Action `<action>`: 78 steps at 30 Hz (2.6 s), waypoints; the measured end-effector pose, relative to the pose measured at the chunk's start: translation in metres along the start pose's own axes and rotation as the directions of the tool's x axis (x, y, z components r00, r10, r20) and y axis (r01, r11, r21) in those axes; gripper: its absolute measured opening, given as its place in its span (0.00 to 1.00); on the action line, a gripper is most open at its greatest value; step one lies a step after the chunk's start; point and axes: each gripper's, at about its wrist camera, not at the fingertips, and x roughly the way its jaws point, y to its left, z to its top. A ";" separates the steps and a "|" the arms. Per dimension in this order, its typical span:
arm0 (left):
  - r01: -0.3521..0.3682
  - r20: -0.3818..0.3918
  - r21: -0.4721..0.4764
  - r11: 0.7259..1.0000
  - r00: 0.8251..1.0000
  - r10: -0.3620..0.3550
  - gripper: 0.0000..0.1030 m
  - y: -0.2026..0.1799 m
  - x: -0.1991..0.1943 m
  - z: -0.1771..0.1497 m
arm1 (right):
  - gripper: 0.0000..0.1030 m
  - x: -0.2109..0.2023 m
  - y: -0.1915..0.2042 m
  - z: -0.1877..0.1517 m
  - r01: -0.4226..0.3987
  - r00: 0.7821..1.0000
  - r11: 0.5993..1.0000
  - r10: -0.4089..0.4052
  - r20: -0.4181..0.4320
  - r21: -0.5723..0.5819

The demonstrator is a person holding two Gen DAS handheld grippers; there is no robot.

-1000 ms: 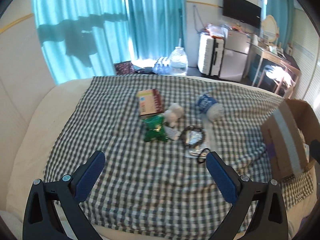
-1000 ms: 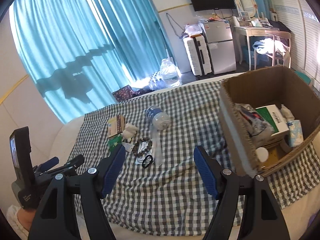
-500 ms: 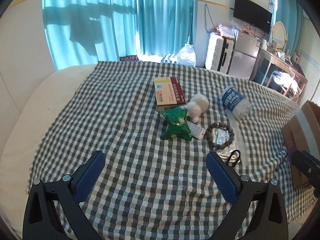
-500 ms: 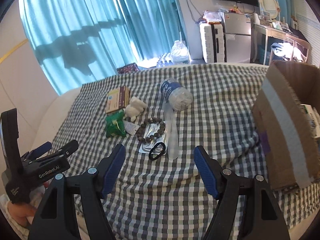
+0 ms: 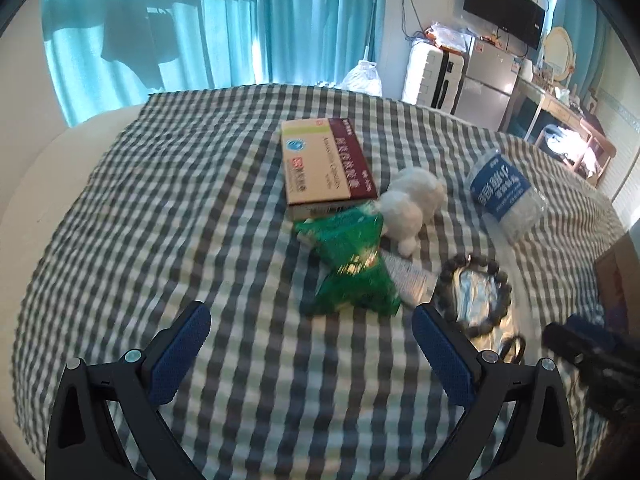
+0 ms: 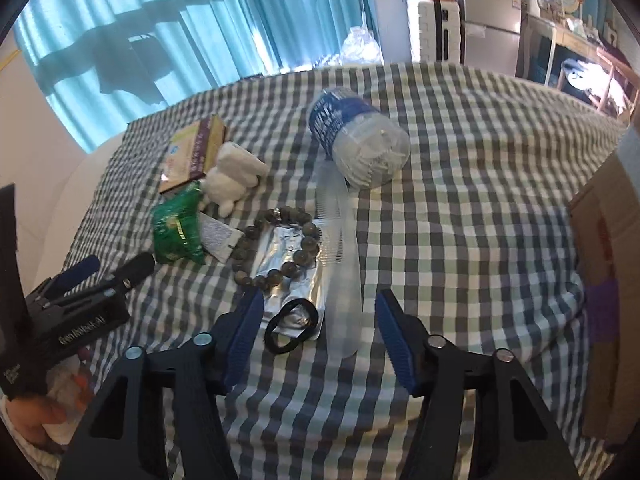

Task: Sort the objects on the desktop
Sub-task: 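Grasp the green medicine packet with left tool while right grasps the bead bracelet, then carry green packet with left tool while right carries bracelet, release both into box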

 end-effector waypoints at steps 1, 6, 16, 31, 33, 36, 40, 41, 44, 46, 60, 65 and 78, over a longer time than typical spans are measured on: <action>0.004 0.007 -0.003 1.000 1.000 -0.004 1.00 -0.002 0.005 0.005 | 0.53 0.007 -0.003 0.003 -0.002 1.000 1.000 0.002 -0.005 0.012; 0.003 0.002 -0.021 1.000 1.000 -0.003 1.00 -0.009 0.033 0.021 | 0.50 0.035 -0.007 0.022 -0.039 0.999 0.998 0.040 -0.021 0.056; 0.052 -0.078 -0.052 0.997 0.995 -0.056 0.70 -0.004 0.071 0.026 | 0.28 0.059 0.016 0.028 0.107 0.994 0.994 -0.107 -0.010 -0.031; 0.031 -0.045 0.104 0.994 0.999 -0.026 0.36 -0.026 0.022 0.036 | 0.11 0.028 0.042 0.021 0.154 0.988 0.985 -0.153 0.016 -0.080; 0.043 -0.042 0.096 0.994 0.998 -0.039 0.36 -0.026 0.010 0.034 | 0.11 0.013 0.044 0.023 0.135 0.991 0.988 -0.133 0.032 -0.074; 0.049 -0.033 0.094 0.994 0.998 -0.046 0.36 -0.026 -0.006 0.036 | 0.11 -0.008 0.038 0.024 0.122 0.991 0.989 -0.117 0.058 -0.080; 0.052 -0.015 0.088 0.995 0.999 -0.051 0.36 -0.023 -0.032 0.035 | 0.11 -0.048 0.037 0.023 0.107 0.987 0.991 -0.097 0.125 -0.077; 0.051 -0.009 0.085 0.995 0.999 -0.051 0.36 -0.023 -0.040 0.033 | 0.11 -0.057 0.040 0.024 0.102 0.988 0.992 -0.092 0.128 -0.076; 0.055 0.002 0.080 0.995 0.998 -0.056 0.36 -0.022 -0.062 0.026 | 0.11 -0.080 0.038 0.024 0.091 0.988 0.995 -0.084 0.129 -0.046; 0.061 0.008 0.066 0.996 0.998 -0.062 0.36 -0.023 -0.077 0.022 | 0.11 -0.094 0.033 0.024 0.064 0.990 0.998 -0.062 0.126 -0.011; 0.106 0.095 0.139 0.985 0.988 -0.120 0.35 -0.063 -0.186 0.014 | 0.11 -0.199 0.023 0.005 0.036 0.971 0.999 -0.039 0.234 0.016; 0.146 0.121 0.178 0.973 0.978 -0.169 0.36 -0.103 -0.218 0.021 | 0.11 -0.234 0.016 0.006 0.070 0.955 0.998 -0.069 0.290 0.006; 0.286 0.139 0.296 0.911 0.931 -0.338 0.35 -0.245 -0.255 0.045 | 0.11 -0.317 -0.073 0.035 0.202 0.906 0.979 -0.196 0.375 0.024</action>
